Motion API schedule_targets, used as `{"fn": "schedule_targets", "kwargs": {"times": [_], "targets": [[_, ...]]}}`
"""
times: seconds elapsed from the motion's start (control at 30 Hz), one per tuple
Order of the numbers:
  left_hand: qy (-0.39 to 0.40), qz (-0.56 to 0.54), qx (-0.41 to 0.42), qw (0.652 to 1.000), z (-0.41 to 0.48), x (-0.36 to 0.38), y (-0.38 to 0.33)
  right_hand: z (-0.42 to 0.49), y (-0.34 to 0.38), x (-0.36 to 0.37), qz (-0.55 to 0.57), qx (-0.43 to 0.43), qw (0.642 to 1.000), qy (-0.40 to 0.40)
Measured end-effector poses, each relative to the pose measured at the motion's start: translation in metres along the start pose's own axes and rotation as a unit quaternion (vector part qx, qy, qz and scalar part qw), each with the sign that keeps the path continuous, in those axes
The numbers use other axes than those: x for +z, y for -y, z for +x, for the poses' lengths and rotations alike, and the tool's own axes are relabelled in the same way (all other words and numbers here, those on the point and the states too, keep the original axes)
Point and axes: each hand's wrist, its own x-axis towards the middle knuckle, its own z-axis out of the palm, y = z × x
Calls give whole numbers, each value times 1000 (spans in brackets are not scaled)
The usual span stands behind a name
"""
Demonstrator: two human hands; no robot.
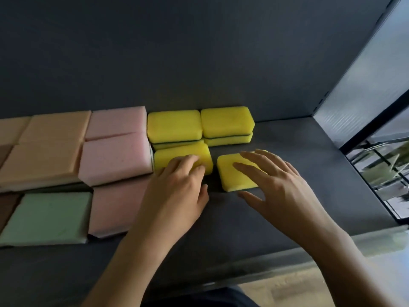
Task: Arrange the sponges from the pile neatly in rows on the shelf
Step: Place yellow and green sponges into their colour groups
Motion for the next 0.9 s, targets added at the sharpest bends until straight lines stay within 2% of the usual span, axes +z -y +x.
{"fn": "schedule_targets", "kwargs": {"times": [0.2, 0.9], "targets": [[-4, -9, -13, 1000, -1, 5, -1, 3, 1, 4, -20, -17, 1000, -14], [12, -38, -5, 999, 5, 3, 4, 42, 4, 25, 23, 31, 999, 3]]}}
